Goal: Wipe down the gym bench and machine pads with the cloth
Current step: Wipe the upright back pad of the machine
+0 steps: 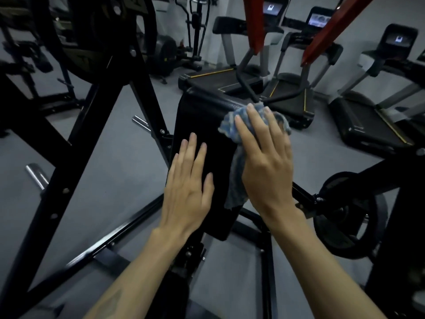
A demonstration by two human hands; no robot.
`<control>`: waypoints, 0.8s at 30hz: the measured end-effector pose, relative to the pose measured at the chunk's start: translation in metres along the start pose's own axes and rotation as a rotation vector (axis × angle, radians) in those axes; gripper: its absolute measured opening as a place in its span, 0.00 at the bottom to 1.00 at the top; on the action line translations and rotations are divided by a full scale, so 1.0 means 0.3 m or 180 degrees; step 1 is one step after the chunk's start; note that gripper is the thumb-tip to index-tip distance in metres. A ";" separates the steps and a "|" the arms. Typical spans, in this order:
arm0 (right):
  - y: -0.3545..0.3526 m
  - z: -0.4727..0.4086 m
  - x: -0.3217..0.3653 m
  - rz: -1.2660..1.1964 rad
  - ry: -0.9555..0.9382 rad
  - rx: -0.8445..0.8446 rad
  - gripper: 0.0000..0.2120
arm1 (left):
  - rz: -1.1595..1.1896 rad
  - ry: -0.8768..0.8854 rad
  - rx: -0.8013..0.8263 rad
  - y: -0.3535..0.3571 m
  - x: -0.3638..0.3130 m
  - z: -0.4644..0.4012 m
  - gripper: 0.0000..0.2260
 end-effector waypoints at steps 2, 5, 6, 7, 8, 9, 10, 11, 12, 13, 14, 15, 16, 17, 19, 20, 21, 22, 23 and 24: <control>-0.031 0.025 -0.001 -0.0049 -0.0007 0.0077 0.21 | 0.0029 -0.0040 0.0104 -0.005 -0.014 0.007 0.27; -0.011 -0.070 0.004 -0.0003 0.0079 0.0094 0.20 | 0.0008 -0.0071 0.0218 -0.017 -0.022 0.009 0.27; 0.010 -0.101 0.015 0.0043 0.0147 0.0085 0.20 | 0.0019 -0.0088 0.0230 -0.021 -0.023 0.008 0.26; 0.033 -0.129 0.027 0.0063 0.0170 0.0090 0.20 | 0.0037 -0.0135 0.0246 -0.027 -0.020 0.003 0.26; 0.052 -0.143 0.038 0.0078 0.0135 0.0104 0.20 | 0.0051 -0.0186 0.0261 -0.032 -0.014 -0.004 0.26; 0.060 -0.138 0.043 0.0086 0.0076 0.0134 0.20 | 0.0062 -0.0218 0.0277 -0.038 -0.010 -0.008 0.26; 0.056 -0.120 0.043 0.0085 -0.0026 0.0180 0.20 | 0.0067 -0.0233 0.0295 -0.042 -0.007 -0.010 0.26; 0.046 -0.098 0.039 0.0071 -0.0161 0.0231 0.20 | 0.0058 -0.0248 0.0316 -0.046 -0.002 -0.013 0.26; 0.032 -0.075 0.034 0.0063 -0.0283 0.0278 0.20 | 0.0037 -0.0263 0.0341 -0.050 0.004 -0.014 0.26; 0.019 -0.061 0.031 0.0083 -0.0344 0.0335 0.20 | 0.0019 -0.0277 0.0368 -0.055 0.009 -0.015 0.26; 0.015 -0.062 0.028 0.0124 -0.0348 0.0356 0.20 | 0.0008 -0.0291 0.0394 -0.061 0.013 -0.018 0.26; 0.024 -0.080 0.030 0.0158 -0.0312 0.0348 0.20 | -0.0005 -0.0299 0.0420 -0.067 0.017 -0.023 0.26; 0.047 -0.107 0.038 0.0171 -0.0247 0.0342 0.20 | -0.0028 -0.0303 0.0444 -0.071 0.021 -0.029 0.26; 0.074 -0.137 0.053 0.0163 -0.0157 0.0357 0.21 | -0.0050 -0.0310 0.0464 -0.074 0.027 -0.037 0.26; 0.118 -0.179 0.086 0.0118 -0.0102 0.0413 0.21 | -0.0066 -0.0366 0.0489 -0.079 0.039 -0.051 0.26; 0.126 -0.181 0.092 0.0095 -0.0137 0.0461 0.21 | -0.0068 -0.0398 0.0501 -0.082 0.045 -0.055 0.26; 0.124 -0.171 0.090 0.0083 -0.0191 0.0524 0.21 | -0.0073 -0.0412 0.0509 -0.085 0.049 -0.059 0.26; 0.111 -0.154 0.081 0.0081 -0.0266 0.0581 0.21 | -0.0084 -0.0404 0.0517 -0.088 0.051 -0.061 0.27; 0.093 -0.137 0.073 0.0086 -0.0321 0.0620 0.20 | -0.0099 -0.0387 0.0534 -0.091 0.053 -0.063 0.27; 0.079 -0.128 0.065 0.0088 -0.0331 0.0639 0.20 | -0.0115 -0.0373 0.0546 -0.093 0.055 -0.067 0.27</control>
Point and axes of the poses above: each hand's wrist, its own z-axis away from the middle knuckle, its own y-axis out of the palm, x = y × z, the point moved 6 cm from there along -z, towards the middle knuckle, and after that the axes turned 14 degrees about -z, right-handed, at the moved point
